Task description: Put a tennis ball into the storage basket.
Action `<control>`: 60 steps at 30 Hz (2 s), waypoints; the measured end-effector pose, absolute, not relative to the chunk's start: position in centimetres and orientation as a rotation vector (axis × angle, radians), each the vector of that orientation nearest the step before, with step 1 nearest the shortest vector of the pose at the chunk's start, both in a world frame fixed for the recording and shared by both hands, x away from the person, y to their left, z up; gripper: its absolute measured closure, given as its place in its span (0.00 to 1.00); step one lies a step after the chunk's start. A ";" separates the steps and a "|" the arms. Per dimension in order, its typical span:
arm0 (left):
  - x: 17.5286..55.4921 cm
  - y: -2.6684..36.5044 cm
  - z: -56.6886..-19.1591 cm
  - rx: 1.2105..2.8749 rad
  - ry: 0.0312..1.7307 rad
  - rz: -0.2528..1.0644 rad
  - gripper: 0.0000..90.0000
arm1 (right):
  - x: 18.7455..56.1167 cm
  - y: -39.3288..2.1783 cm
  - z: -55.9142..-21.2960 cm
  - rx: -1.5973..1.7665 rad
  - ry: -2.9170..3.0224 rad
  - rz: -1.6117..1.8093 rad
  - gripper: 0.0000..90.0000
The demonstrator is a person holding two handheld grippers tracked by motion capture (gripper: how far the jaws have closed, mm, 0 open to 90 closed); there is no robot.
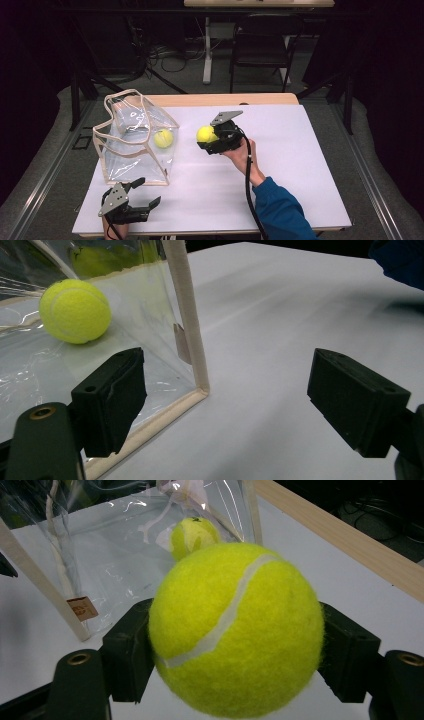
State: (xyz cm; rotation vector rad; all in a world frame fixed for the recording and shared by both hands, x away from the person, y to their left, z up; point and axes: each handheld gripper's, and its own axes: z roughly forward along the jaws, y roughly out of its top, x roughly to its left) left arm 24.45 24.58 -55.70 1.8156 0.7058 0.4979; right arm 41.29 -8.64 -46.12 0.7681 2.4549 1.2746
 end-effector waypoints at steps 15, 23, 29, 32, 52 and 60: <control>24.4 24.6 -55.7 1.818 0.704 0.503 0.18 | 41.3 -7.9 -45.3 0.740 2.438 1.295 0.29; 24.4 24.6 -55.7 1.819 0.705 0.497 0.18 | 41.4 -7.5 -44.7 0.725 2.430 1.310 0.29; 24.4 24.6 -55.6 1.821 0.702 0.502 0.18 | 41.4 -7.2 -44.4 0.713 2.430 1.311 0.29; 24.4 24.6 -55.7 1.816 0.705 0.498 0.18 | 41.4 -7.1 -44.3 0.709 2.428 1.310 0.29; 24.4 24.6 -55.6 1.820 0.704 0.503 0.18 | 42.0 -6.0 -43.1 0.684 2.433 1.322 0.29; 24.4 24.6 -55.6 1.821 0.704 0.507 0.18 | 42.4 -5.3 -42.7 0.673 2.441 1.318 0.29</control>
